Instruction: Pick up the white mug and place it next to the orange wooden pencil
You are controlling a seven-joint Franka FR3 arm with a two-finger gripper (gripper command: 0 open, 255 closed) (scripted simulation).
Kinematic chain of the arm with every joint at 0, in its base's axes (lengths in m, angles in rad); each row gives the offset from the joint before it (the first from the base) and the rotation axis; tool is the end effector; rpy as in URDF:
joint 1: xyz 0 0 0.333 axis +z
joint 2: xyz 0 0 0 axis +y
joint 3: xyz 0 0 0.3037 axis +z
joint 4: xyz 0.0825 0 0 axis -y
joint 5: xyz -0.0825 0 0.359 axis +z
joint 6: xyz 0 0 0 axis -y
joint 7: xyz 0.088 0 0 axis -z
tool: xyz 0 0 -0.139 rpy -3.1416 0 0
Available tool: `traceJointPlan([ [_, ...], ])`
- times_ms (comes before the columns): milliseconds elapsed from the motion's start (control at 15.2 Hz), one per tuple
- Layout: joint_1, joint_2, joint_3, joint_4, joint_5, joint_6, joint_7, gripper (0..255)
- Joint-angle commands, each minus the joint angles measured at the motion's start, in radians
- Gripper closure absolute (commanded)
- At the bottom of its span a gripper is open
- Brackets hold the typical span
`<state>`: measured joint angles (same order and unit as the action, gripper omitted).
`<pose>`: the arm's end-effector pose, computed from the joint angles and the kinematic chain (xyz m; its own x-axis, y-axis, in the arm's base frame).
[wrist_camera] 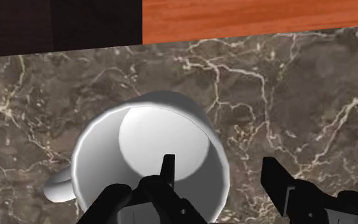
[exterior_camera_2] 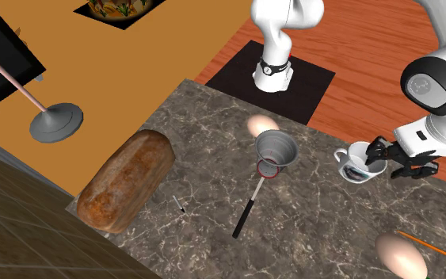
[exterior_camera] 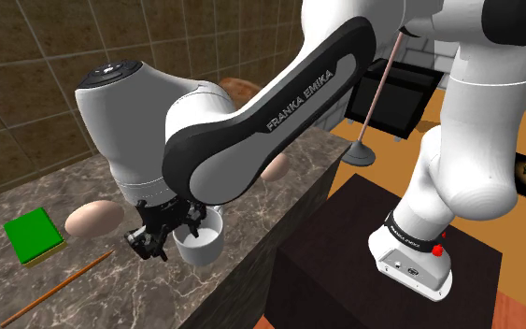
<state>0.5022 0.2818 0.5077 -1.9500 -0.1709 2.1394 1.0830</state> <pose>0.3219 0.4753 0.3188 0.9997 0.0093 -0.0214 0.0103 -0.9988 0.0472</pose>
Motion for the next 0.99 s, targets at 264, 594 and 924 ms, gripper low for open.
traceJointPlan([
  [264, -0.003, -0.015, 0.004, 0.016, 0.011, -0.029, -0.007, 0],
  [594, -0.008, -0.052, 0.012, 0.069, 0.036, -0.113, -0.024, 0],
  [924, -0.008, -0.052, 0.012, 0.069, 0.036, -0.113, -0.024, 0],
])
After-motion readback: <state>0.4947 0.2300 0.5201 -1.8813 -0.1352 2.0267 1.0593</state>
